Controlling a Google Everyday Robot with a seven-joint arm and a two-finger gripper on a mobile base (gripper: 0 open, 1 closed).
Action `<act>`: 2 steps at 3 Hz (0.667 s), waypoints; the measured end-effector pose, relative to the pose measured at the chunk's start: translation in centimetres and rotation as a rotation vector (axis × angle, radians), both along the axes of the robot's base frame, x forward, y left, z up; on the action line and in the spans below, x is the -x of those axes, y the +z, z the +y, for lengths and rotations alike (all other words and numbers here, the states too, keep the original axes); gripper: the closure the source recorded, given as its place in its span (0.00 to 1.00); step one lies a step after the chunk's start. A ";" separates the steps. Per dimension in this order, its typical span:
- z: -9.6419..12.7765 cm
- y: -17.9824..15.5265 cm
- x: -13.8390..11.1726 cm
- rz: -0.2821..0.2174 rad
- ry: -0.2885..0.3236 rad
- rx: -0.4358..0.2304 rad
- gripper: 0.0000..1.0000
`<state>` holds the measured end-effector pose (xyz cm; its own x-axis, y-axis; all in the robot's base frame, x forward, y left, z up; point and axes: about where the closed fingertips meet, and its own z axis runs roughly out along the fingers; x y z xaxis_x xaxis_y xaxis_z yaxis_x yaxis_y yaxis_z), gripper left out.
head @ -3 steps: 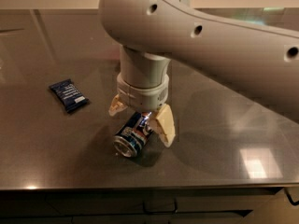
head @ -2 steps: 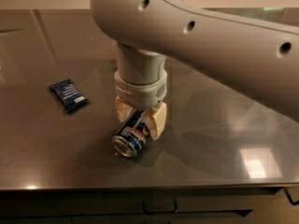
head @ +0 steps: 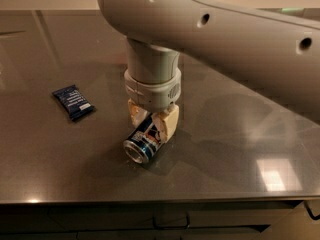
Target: Place pepsi can upright
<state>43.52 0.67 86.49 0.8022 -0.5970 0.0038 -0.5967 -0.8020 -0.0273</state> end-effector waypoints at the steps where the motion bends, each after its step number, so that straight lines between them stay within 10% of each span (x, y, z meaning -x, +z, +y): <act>1: -0.4 1.8 -1.2 -0.080 -0.031 -0.035 1.00; 2: -1.0 4.2 -3.5 -0.219 -0.061 -0.106 1.00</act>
Offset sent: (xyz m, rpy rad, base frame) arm 0.0733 -0.0137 0.0771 0.2281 -0.4176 -0.1004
